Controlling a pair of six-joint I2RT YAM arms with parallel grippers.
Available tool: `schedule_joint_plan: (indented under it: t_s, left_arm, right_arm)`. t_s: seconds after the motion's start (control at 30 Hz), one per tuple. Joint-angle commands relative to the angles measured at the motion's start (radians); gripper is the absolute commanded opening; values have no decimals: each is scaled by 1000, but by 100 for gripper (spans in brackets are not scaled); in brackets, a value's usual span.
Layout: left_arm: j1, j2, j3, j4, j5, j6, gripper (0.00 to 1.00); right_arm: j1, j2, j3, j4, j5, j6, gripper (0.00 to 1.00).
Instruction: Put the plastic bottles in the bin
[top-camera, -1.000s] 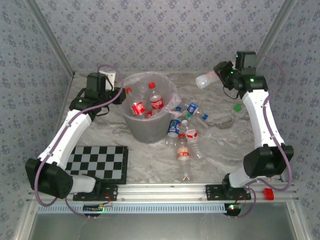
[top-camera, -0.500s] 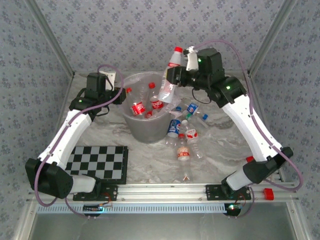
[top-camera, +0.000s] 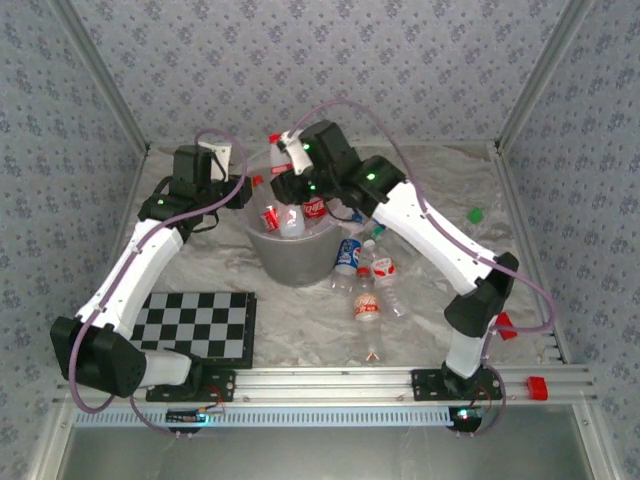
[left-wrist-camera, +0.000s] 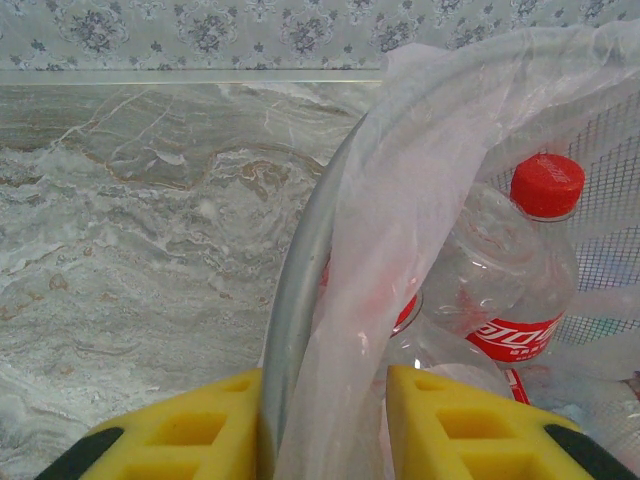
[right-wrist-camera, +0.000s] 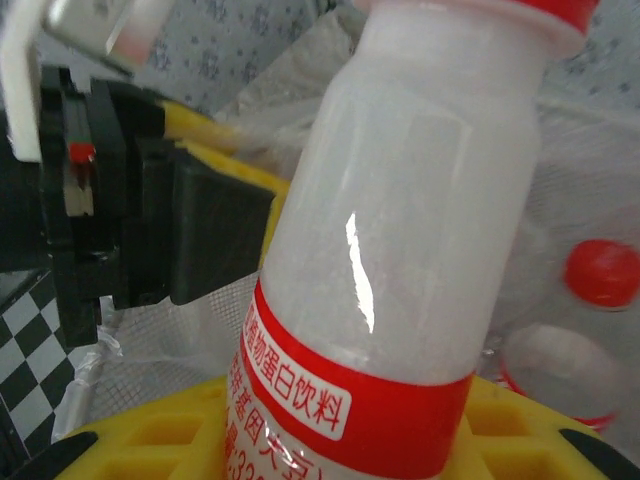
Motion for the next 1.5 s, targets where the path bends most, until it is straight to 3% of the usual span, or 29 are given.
schedule_joint_plan:
  t_s: [0.0, 0.17, 0.27, 0.43, 0.57, 0.7, 0.93, 1.07, 1.47]
  left_arm:
    - [-1, 6, -3, -63, -23, 21, 34]
    - [-1, -4, -2, -63, -35, 21, 34]
    - [-1, -3, -3, -62, -39, 22, 34]
    - [1, -8, -3, -63, -38, 20, 34]
    - [1, -6, -3, -62, -37, 22, 34]
    - [1, -2, -1, -61, -28, 22, 34]
    - [2, -11, -3, -59, -29, 21, 34]
    - [1, -9, -1, -60, -23, 20, 34]
    - [-1, -15, -5, -56, -25, 16, 34]
  right_arm:
    - [6, -6, -55, 64, 53, 116, 38]
    - [16, -56, -296, 342, -20, 298, 47]
    - [17, -46, -285, 301, -31, 295, 58]
    - [18, -135, -327, 308, 16, 229, 87]
    - [8, -164, -266, 217, 66, 179, 97]
    - [-18, -154, -187, 88, 63, 120, 95]
    - [-72, -49, -15, -217, -2, 8, 64]
    - [-65, 9, 40, -264, 5, -29, 49]
    - [-48, 341, 200, -275, -94, -13, 41]
